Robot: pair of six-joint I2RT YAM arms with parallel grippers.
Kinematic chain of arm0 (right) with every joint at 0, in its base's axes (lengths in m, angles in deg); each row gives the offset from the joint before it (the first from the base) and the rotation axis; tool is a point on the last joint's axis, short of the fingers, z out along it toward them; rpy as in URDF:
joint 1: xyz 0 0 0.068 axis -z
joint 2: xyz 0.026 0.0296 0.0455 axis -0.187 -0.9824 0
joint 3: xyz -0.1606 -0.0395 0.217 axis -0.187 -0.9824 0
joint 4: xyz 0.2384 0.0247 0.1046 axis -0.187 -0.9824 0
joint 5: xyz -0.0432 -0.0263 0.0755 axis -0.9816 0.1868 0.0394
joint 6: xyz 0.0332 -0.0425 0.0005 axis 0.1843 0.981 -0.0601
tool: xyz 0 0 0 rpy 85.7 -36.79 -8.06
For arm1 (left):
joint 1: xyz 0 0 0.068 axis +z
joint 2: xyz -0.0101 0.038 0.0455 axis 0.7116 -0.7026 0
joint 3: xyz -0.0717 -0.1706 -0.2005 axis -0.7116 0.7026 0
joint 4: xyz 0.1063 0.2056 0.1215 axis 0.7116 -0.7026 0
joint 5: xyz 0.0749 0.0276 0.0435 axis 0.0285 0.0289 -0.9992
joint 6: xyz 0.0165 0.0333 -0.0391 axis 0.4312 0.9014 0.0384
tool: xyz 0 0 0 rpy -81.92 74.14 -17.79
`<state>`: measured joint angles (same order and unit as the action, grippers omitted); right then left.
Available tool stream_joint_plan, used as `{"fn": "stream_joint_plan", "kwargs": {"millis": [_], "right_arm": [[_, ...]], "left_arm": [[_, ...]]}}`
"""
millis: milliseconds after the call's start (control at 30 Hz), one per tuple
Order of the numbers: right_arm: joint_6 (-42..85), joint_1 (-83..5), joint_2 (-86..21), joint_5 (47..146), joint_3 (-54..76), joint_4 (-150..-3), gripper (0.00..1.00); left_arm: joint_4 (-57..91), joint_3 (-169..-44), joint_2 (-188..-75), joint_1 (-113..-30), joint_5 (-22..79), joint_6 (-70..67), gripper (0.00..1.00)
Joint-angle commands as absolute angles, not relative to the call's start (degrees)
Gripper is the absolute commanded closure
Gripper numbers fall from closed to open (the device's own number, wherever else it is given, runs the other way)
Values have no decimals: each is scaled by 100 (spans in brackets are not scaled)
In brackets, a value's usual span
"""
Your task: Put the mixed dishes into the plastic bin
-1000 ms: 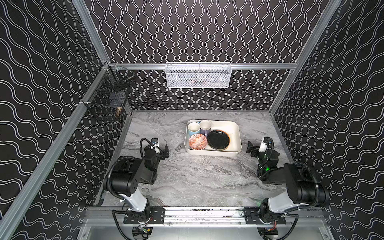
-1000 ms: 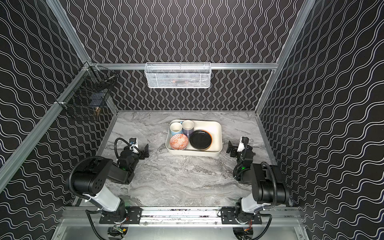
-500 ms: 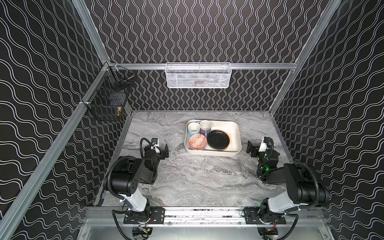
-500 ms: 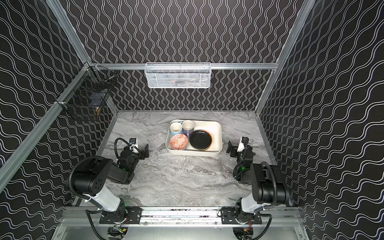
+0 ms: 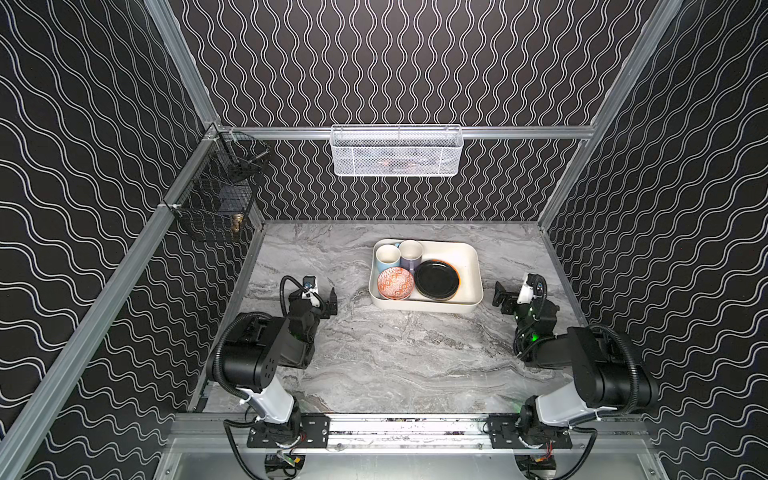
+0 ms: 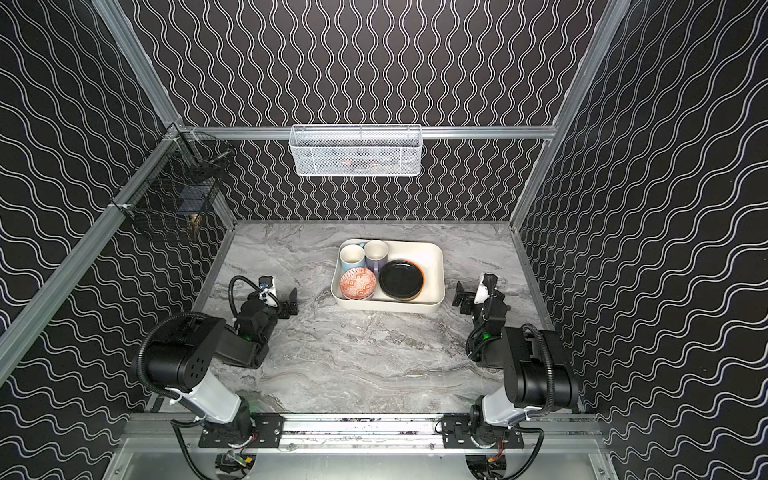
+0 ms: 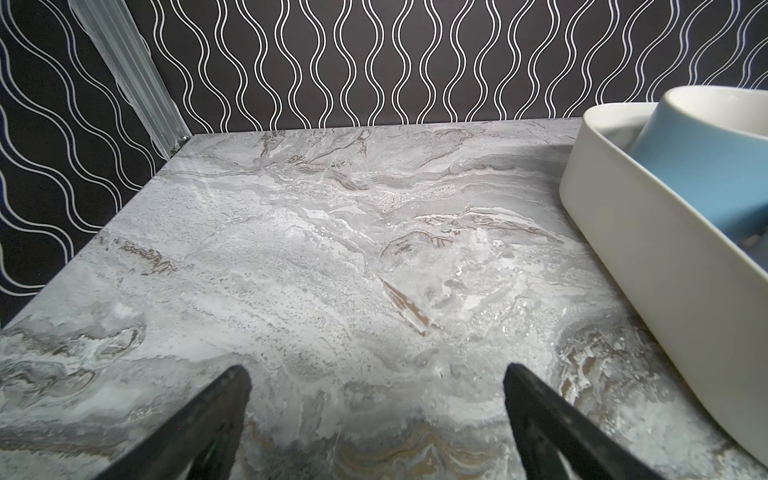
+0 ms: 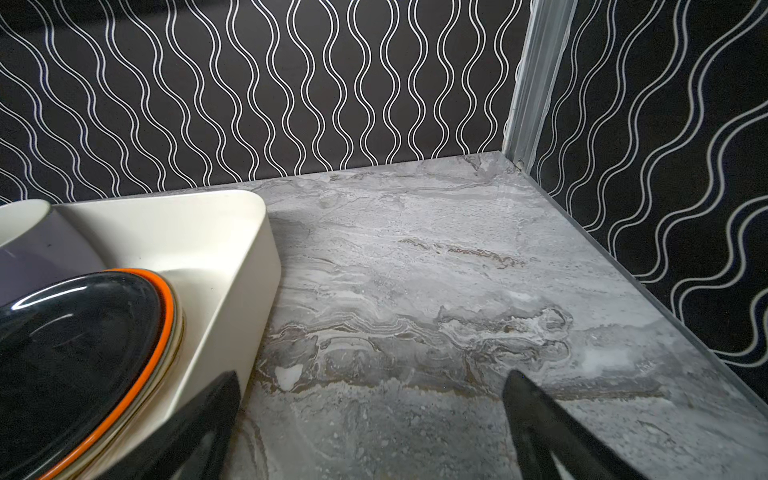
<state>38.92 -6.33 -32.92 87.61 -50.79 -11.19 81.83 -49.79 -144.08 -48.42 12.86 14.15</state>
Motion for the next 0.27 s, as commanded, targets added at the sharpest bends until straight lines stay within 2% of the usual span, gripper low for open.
{"fn": "stream_joint_plan", "kwargs": {"millis": [0,233], "right_arm": [[3921,-643,-3288,8761,-5064,-1011,0],[3921,-634,-3280,8761,-5064,-1015,0]], "left_arm": [[8312,-5010,-14397,-4827,1316,1434,1],[8333,-4990,-14380,-4827,1321,1434,1]]}}
